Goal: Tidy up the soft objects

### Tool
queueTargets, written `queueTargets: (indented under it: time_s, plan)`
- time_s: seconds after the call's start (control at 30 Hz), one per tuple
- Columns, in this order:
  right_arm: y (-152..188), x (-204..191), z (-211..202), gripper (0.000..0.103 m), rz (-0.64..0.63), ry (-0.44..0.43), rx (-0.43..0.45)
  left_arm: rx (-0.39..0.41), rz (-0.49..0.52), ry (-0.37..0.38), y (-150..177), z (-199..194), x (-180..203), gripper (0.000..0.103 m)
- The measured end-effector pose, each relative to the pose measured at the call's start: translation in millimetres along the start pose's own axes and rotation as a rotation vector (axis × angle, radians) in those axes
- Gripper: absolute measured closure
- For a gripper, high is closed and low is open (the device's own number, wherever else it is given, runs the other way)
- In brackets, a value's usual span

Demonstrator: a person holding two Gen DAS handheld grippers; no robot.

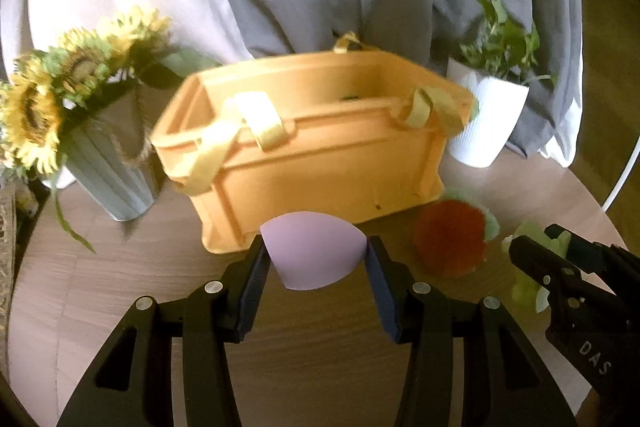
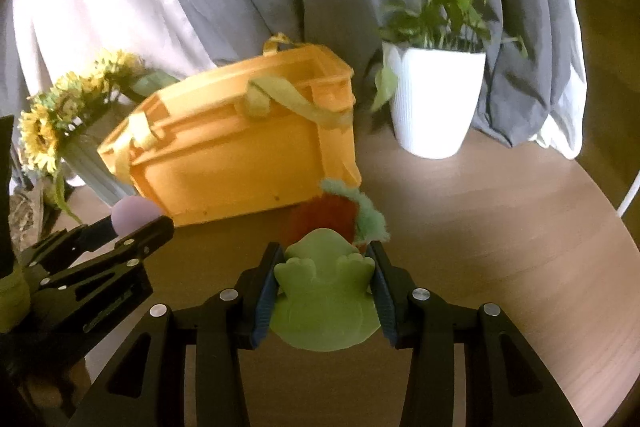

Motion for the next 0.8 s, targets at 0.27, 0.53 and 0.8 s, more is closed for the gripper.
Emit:
queueTargets:
  time_s: [0.27, 0.53, 0.8]
  plan:
    - [-18.4, -6.0, -24.1, 0.059, -0.045, -0.031, 0.062, 0.070, -0.049, -0.025, -8.9, -35.1, -7.5, 0.055]
    - [-40.4, -17.2, -51.0, 0.059, -0.105, -0.055, 0.145, 0.155, -0.094, -0.060, -20.4, -68.5, -15.0, 0.055]
    - [-58.8, -27.7, -73.4, 0.059, -0.148, -0.085, 0.220, 0.236, -0.118, -0.089, -32.2, -96.4, -20.0, 0.055]
Point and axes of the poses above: each gripper's, at about its wrist camera, not at the fingertips, and z roughly the way its jaws point, x to its right, y to its underside, the point moved 5 cm from there along z, roughly the way its jaws point, and after that the axes turned 11 degrees about -x, right-handed, at the moved point
